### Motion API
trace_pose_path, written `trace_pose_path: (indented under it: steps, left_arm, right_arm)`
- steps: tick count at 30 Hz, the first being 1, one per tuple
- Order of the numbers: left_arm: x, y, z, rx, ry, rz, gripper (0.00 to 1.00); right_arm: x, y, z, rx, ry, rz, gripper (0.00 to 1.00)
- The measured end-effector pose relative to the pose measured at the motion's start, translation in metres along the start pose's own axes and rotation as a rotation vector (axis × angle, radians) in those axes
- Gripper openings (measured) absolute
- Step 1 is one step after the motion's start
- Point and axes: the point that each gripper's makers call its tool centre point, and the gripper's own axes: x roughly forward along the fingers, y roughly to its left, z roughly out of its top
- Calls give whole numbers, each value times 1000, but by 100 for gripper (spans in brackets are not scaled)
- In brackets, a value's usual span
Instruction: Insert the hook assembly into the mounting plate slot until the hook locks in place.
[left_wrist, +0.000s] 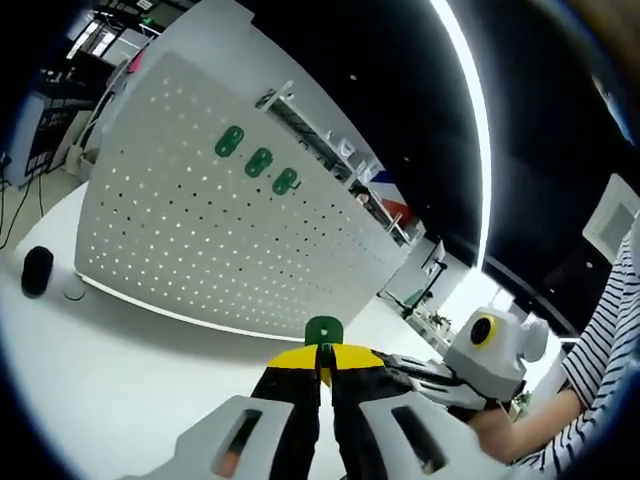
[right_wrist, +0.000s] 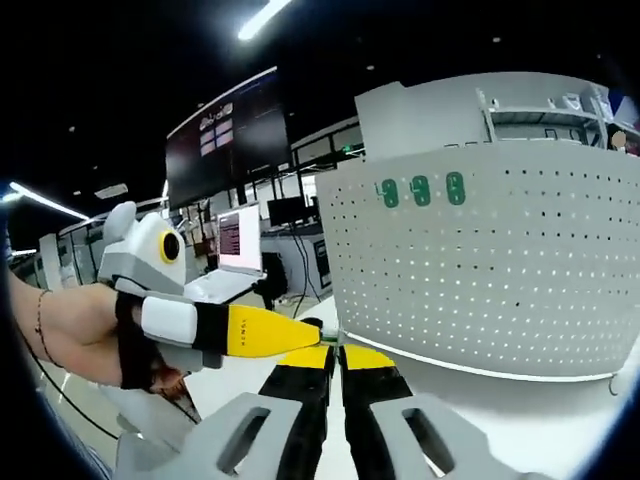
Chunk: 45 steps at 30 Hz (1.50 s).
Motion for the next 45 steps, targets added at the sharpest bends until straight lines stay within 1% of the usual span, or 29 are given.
trace_pose_path:
  steps: [7,10,11,12,14,16,17,18,20,24,28,30,33,34,35,36,37,41,43,44,45]
  left_arm:
    - [2,-3,-2,45,28,9,1]
    - [3,-3,-3,81,35,25,1]
    - [3,-2,-3,91,35,32,1]
    - [4,-2,-4,107,45,39,1]
    - [4,1,-4,152,57,62,1]
    - [3,3,-3,177,65,81,1]
    - [3,5,-1,189,65,88,1]
    - [3,6,0,193,64,93,1]
    - [2,10,3,207,58,112,1]
    - [1,17,9,249,50,145,1]
    - [-1,25,15,312,45,185,1]
    - [-1,25,17,327,47,193,1]
    - [-3,27,26,324,11,203,1]
    - [-4,29,28,327,2,212,1]
    - [-4,30,30,333,2,219,1]
    - [-6,32,32,346,0,235,1]
    - [-7,33,36,360,-9,243,1]
    - [-10,39,47,365,-42,271,1]
    - [-10,44,52,394,-49,302,1]
    - [-11,46,57,427,-57,322,1]
    - [-11,47,59,433,-61,332,1]
  right_arm:
    - [-2,-3,-2,-21,9,-4,2]
    - [-2,-4,-2,-65,19,0,2]
    - [-2,-4,-3,-85,28,5,3]
    - [-3,-4,-7,-107,51,9,4]
    - [-3,-5,-8,-96,62,11,7]
    - [-5,-7,-8,-64,62,19,10]
    - [-6,-8,-10,-54,74,17,12]
    - [-6,-9,-11,-56,78,16,13]
    - [-9,-12,-14,-66,94,7,18]
    - [-17,-27,-28,-143,161,-40,24]
    - [-26,-39,-39,-141,191,-77,33]
    - [-31,-44,-43,-151,203,-93,35]
    - [-41,-53,-54,-164,234,-122,37]
    - [-43,-55,-56,-159,240,-130,38]
    - [-48,-59,-62,-129,259,-151,39]
    - [-50,-61,-64,-125,264,-153,41]
    - [-54,-64,-67,-126,266,-165,42]
    - [-67,-70,-79,-138,297,-193,43]
    - [-74,-71,-85,-142,311,-203,45]
    - [-78,-72,-89,-143,322,-209,45]
    - [-81,-73,-92,-145,329,-213,46]
